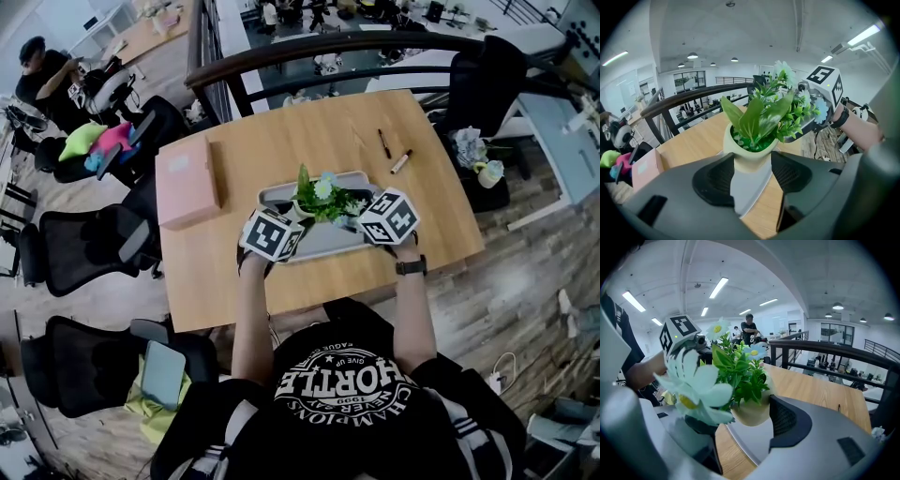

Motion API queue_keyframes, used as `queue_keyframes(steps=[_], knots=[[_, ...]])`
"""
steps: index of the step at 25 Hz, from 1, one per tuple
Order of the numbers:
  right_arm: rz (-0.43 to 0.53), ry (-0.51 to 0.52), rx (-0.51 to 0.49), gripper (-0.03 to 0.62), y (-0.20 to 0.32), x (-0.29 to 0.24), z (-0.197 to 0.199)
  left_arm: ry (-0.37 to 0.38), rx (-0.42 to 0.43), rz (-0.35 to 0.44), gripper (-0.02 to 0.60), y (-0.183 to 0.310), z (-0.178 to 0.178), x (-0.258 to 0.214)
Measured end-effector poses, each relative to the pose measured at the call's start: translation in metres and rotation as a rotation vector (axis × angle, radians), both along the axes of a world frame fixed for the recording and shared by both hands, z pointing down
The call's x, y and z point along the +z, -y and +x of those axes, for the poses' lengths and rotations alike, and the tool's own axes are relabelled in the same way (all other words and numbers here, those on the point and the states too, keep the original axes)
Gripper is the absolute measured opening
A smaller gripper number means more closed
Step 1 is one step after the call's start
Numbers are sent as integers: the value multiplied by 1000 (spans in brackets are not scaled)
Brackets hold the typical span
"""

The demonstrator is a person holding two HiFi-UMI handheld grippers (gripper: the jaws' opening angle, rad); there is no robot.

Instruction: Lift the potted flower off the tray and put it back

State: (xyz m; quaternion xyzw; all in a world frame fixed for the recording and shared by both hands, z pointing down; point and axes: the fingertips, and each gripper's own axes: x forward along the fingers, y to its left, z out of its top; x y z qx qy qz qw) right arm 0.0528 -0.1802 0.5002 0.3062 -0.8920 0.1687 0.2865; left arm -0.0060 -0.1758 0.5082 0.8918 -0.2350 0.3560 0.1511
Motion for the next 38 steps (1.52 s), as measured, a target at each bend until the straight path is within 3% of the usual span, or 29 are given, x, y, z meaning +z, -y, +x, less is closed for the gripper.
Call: queue_keyframes(steps=[23, 38], knots=[[-2, -38, 27, 316, 9, 16, 22, 23, 30, -30, 264, 10, 23, 19], [-53, -55, 46, 314, 21, 49, 29, 50, 34, -84, 262, 23, 28, 51]])
